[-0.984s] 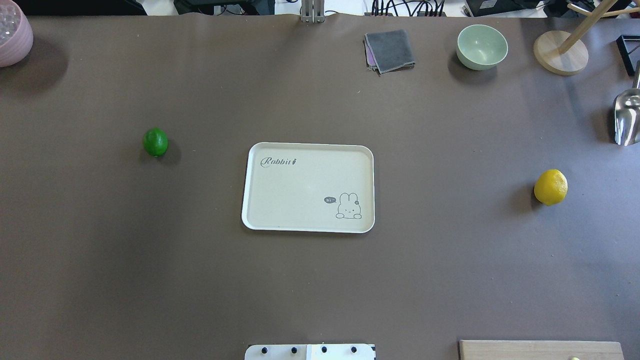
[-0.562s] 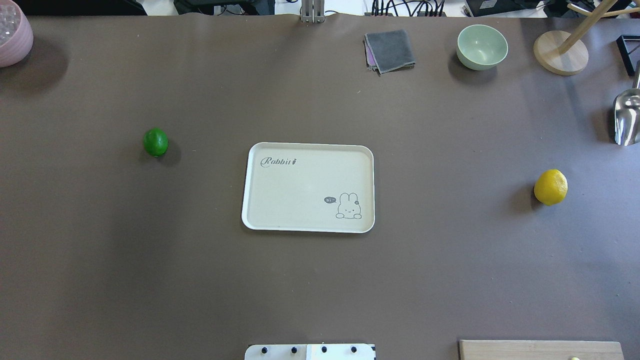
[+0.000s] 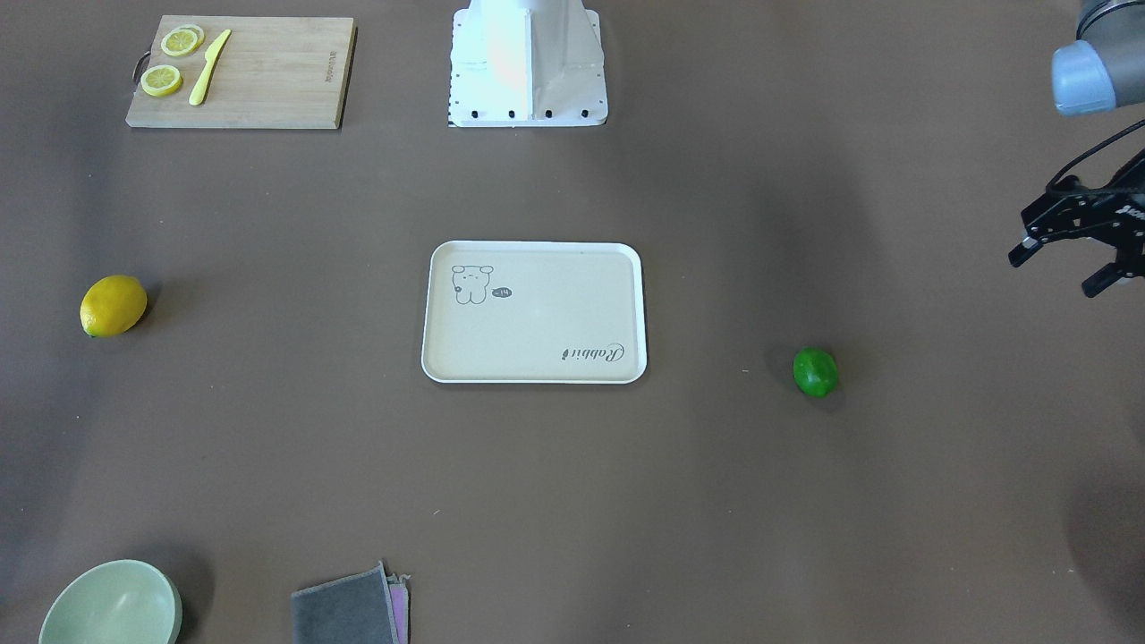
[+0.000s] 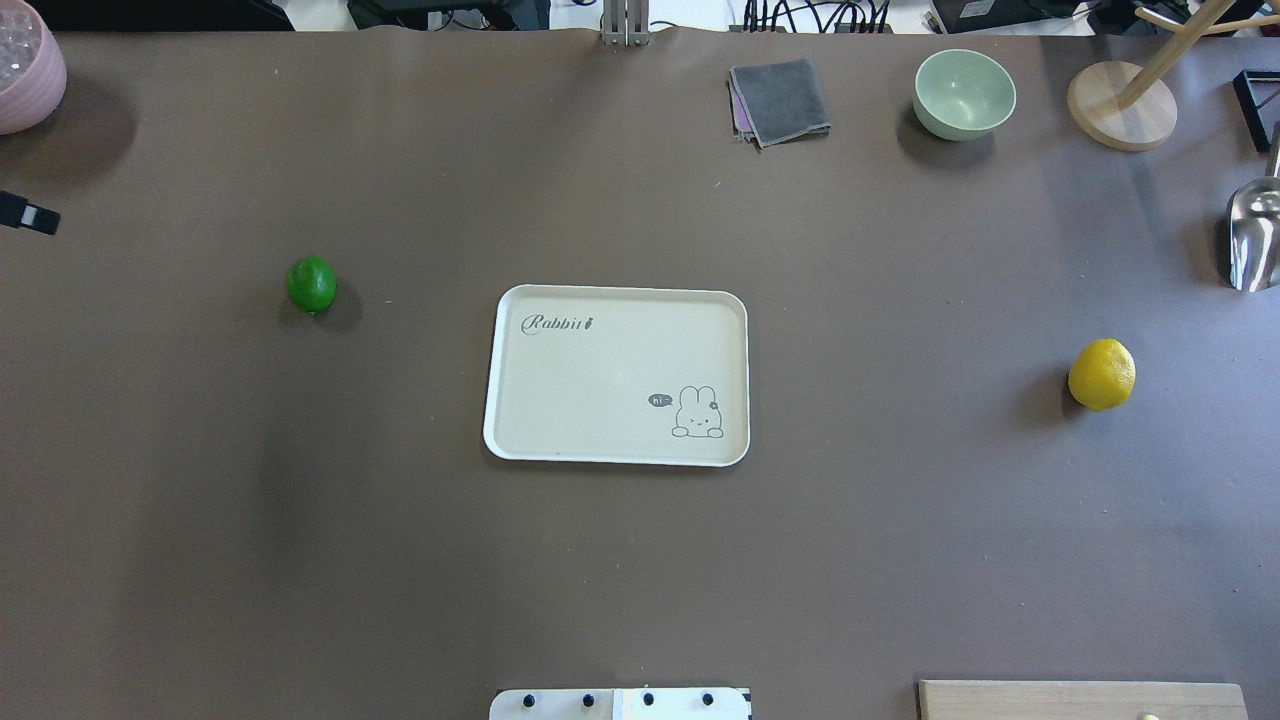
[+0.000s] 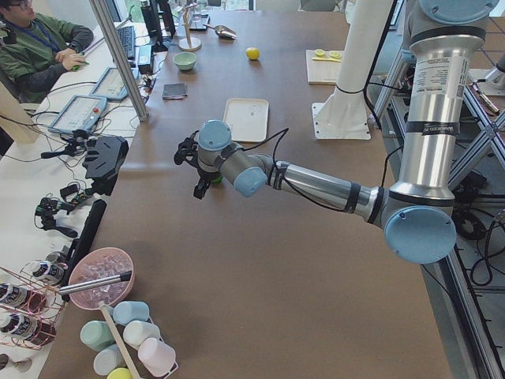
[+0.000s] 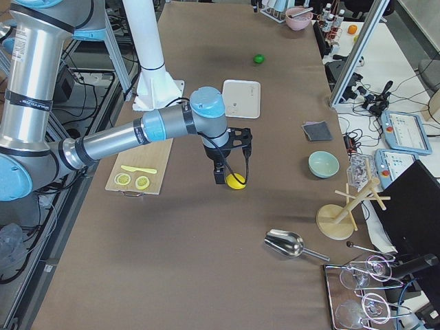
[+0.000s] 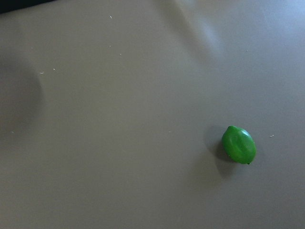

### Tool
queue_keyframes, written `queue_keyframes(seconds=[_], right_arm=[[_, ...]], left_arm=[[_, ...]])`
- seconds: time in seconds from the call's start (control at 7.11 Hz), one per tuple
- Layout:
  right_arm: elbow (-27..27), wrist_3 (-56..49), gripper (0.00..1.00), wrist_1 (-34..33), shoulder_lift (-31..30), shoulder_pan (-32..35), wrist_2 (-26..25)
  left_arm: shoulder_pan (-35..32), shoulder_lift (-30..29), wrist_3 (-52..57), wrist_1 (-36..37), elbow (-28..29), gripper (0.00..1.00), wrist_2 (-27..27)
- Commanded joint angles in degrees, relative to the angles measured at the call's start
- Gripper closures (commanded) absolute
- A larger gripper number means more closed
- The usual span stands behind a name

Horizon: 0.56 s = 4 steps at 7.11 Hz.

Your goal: Place all lemons on tray

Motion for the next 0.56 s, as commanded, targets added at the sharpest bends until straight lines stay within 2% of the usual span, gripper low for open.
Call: queue_keyframes(seconds=[0.0,0.14,0.42], right_arm=[[-5.6,18.0,0.0,14.6,1.6,-9.2,-4.1],[-9.4,23.7,0.0,20.6,3.3,-12.9,-6.3],[-10.1,25.3,0.0,21.8,4.2,-14.6,-6.9]], left_arm=[[9.2,-3.4,-10.4,-3.4,2.7,0.01,7.5],[12.2,-5.6,-12.9,-3.5,4.5,0.01,11.0],[16.1,-9.6,-18.8,-4.3,7.3,0.01,12.9]])
